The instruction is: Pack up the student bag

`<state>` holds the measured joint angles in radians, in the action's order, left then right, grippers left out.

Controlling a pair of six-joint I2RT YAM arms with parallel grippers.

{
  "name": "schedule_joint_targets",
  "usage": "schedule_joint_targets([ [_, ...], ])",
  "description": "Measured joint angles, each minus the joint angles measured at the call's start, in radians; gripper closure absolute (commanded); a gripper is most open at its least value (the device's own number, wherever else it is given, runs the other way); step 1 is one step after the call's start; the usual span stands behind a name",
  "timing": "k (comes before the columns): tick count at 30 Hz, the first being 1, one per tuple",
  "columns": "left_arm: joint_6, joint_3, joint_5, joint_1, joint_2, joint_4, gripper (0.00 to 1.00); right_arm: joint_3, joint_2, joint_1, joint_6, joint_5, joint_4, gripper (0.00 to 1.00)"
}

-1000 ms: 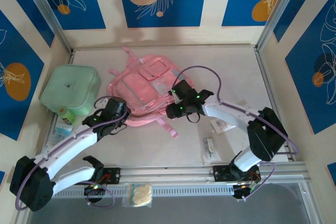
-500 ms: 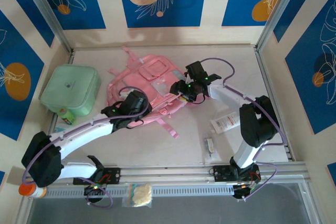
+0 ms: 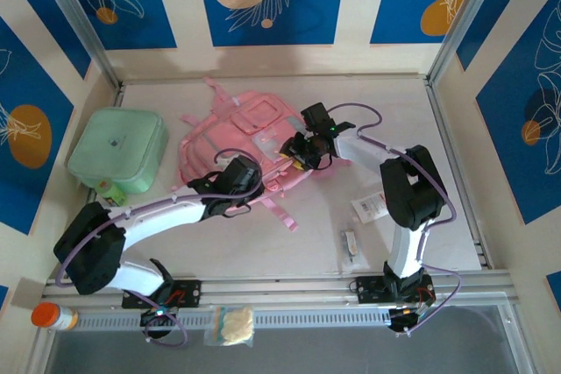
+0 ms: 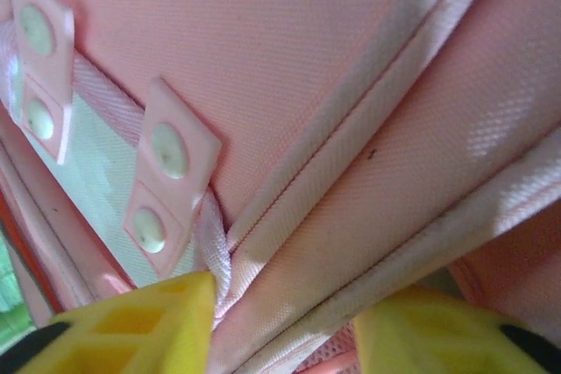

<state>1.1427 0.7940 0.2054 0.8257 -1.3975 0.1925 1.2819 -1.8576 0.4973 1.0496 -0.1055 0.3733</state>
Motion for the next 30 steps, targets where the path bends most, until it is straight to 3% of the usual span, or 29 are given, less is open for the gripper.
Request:
schedule_joint_targets([
  [2, 0.000, -0.024, 0.000, 0.006, -0.005, -0.004, 0.77, 0.000, 0.000, 0.000, 0.005, 0.001, -0.016, 0.71],
  [5, -0.001, -0.053, 0.006, 0.007, -0.021, 0.000, 0.77, 0.000, 0.000, -0.002, 0.008, 0.007, -0.034, 0.93],
  [8, -0.006, -0.060, 0.013, 0.001, -0.043, 0.002, 0.78, -0.020, 0.001, -0.013, 0.031, -0.002, -0.095, 1.00],
  [16, -0.069, -0.055, 0.010, -0.040, -0.100, -0.029, 0.80, -0.112, 0.065, -0.033, 0.023, -0.060, -0.228, 1.00],
  [27, -0.307, 0.090, -0.092, -0.239, -0.169, 0.016, 0.79, -0.246, 0.222, -0.035, 0.097, -0.085, -0.324, 1.00],
  [30, -0.356, 0.141, -0.092, -0.255, -0.151, 0.037, 0.74, -0.251, 0.223, -0.034, 0.144, -0.077, -0.371, 1.00],
])
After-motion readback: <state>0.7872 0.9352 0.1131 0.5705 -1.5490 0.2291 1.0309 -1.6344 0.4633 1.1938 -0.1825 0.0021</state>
